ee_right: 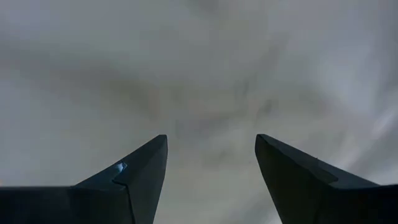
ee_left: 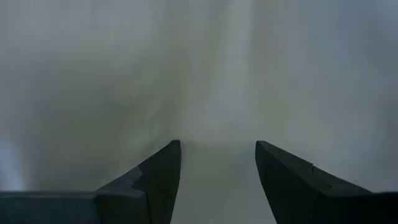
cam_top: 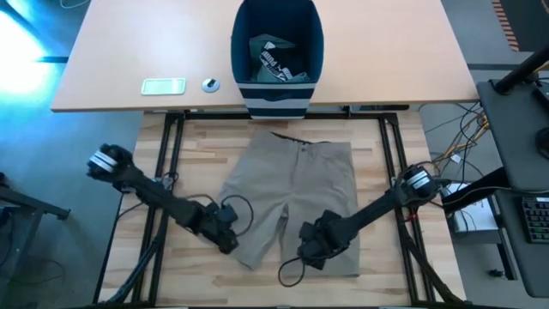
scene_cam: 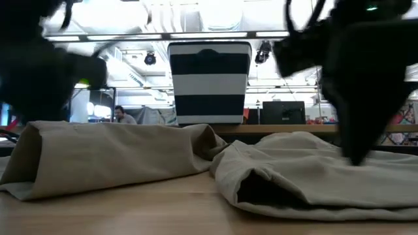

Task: Fold Laundry from Bin
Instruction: Fold the brown shorts

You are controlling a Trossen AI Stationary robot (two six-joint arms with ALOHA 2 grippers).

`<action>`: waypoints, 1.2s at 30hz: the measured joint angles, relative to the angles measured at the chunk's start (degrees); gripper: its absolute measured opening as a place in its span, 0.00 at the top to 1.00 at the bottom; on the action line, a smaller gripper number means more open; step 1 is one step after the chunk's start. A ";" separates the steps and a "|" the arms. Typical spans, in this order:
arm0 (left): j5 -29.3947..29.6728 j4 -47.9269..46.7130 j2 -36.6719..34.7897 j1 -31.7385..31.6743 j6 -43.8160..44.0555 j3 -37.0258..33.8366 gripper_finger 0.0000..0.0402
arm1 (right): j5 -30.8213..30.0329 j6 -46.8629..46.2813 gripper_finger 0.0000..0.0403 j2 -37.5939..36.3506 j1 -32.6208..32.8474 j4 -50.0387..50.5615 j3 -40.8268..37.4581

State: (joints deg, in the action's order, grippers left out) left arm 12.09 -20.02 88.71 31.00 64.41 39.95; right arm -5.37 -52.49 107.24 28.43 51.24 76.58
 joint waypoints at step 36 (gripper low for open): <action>-2.95 -28.66 -12.18 2.32 -5.77 0.05 0.52 | -9.03 19.17 0.42 -3.17 -14.10 -10.09 2.51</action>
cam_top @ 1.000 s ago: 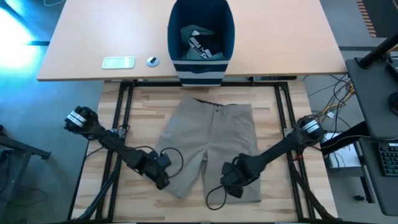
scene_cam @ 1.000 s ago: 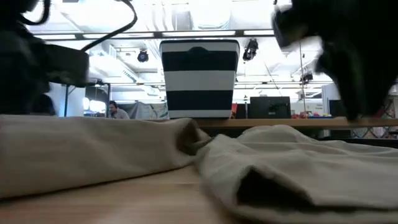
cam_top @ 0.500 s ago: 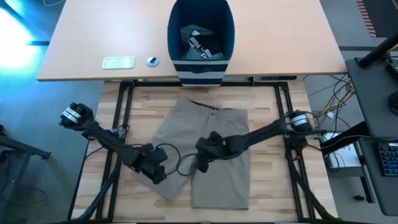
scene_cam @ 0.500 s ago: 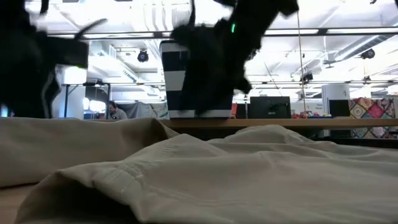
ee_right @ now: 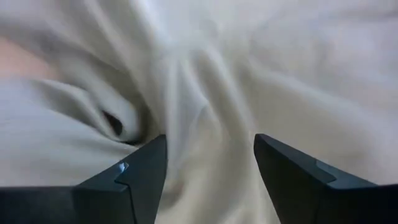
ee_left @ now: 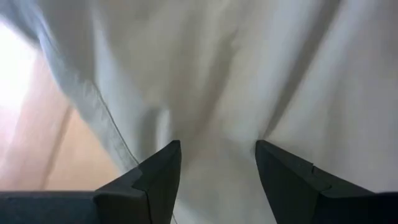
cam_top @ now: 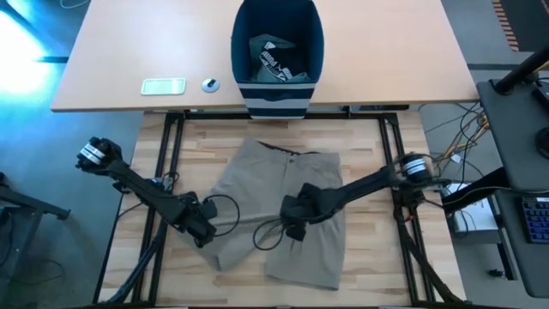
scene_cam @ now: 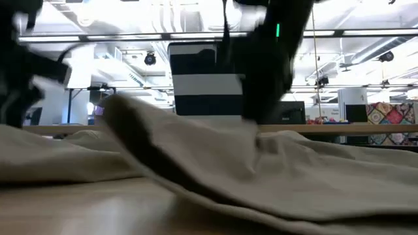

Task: Fold Laundry from Bin
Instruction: Fold the brown shorts

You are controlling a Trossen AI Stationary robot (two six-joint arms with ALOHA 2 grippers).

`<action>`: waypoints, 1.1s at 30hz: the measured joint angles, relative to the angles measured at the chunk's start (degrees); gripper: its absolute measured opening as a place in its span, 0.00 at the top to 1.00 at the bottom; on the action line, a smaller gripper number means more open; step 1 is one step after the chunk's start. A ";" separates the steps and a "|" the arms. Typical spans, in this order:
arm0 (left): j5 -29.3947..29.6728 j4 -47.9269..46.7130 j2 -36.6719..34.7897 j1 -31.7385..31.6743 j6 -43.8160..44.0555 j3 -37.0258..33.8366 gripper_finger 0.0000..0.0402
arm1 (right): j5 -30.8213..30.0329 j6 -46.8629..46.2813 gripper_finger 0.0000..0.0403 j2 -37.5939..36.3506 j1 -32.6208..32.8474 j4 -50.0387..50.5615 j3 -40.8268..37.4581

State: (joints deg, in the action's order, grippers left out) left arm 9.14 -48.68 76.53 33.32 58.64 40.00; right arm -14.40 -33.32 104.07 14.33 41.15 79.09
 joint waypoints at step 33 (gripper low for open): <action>6.89 12.07 -0.47 -25.60 -26.50 9.18 0.52 | 1.33 -14.82 0.41 -1.18 20.07 -6.79 4.74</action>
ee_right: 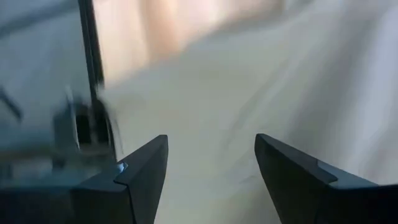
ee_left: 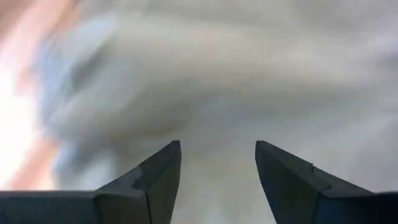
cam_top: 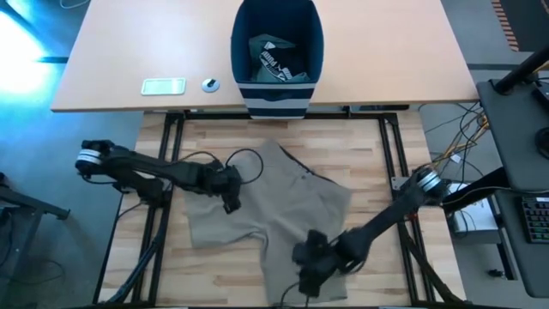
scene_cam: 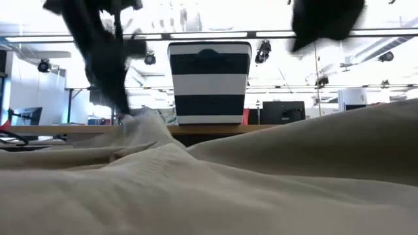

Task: Fold Laundry from Bin
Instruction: Fold the brown shorts

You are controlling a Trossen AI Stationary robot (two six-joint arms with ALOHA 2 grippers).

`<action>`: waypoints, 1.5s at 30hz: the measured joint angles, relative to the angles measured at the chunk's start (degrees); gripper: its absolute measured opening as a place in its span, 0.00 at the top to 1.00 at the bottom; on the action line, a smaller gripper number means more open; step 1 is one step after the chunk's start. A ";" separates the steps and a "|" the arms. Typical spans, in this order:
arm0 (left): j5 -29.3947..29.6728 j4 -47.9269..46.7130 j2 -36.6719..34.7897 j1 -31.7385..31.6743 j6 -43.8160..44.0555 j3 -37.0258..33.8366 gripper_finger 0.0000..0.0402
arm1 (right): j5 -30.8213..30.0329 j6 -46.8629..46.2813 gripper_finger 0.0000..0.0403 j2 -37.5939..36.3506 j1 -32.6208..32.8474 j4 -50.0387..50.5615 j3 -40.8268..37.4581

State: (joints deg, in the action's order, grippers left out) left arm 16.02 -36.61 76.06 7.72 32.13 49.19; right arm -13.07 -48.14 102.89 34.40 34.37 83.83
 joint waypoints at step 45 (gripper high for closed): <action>1.19 1.50 27.42 18.01 34.97 29.99 0.52 | 6.30 8.23 0.43 -33.31 -29.68 10.26 -48.54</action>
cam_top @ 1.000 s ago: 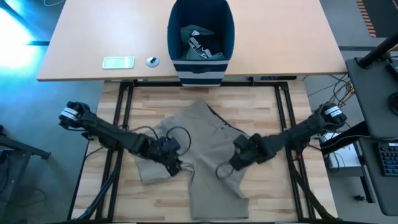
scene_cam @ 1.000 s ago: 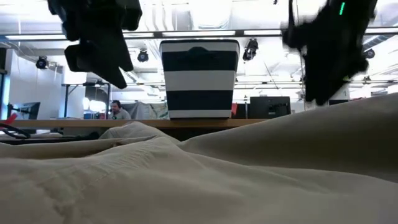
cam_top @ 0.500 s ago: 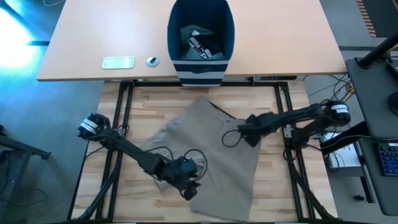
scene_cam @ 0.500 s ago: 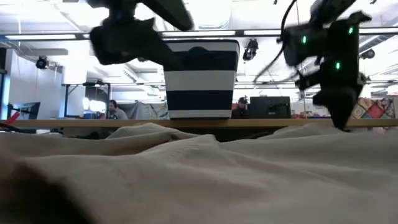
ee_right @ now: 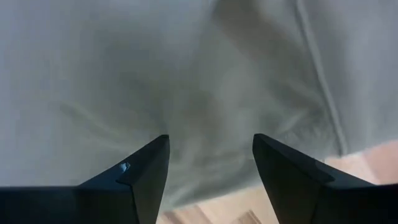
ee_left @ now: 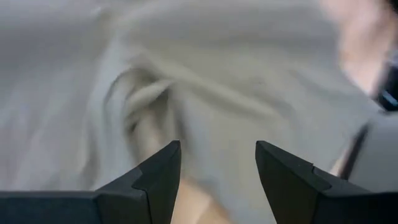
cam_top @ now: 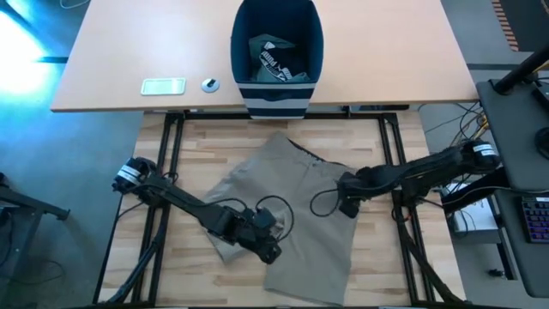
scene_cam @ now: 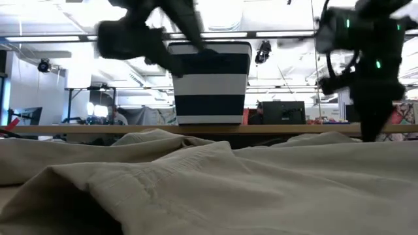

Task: Fold Laundry from Bin
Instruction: Fold the brown shorts

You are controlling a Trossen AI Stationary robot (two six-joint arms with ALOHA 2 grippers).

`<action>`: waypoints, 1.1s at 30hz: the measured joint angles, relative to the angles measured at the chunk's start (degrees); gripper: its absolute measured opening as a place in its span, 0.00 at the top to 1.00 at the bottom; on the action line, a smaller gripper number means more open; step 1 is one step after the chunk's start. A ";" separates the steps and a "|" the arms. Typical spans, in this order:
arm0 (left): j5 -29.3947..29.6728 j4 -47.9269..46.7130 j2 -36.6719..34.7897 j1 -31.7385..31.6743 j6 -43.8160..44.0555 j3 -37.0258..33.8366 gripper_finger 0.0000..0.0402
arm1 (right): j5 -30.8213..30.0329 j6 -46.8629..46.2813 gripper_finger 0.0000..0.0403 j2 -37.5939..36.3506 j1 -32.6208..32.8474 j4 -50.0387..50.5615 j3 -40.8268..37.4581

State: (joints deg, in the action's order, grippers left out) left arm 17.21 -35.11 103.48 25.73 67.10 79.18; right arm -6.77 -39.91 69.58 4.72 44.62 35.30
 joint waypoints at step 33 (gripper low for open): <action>-7.59 5.77 -40.22 -2.31 19.52 -54.00 0.52 | 2.26 19.59 0.34 21.46 -21.51 -20.08 35.77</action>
State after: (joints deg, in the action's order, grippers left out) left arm 9.62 -29.34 63.26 23.42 86.62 25.18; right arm -4.52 -20.32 91.04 -16.79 24.55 71.06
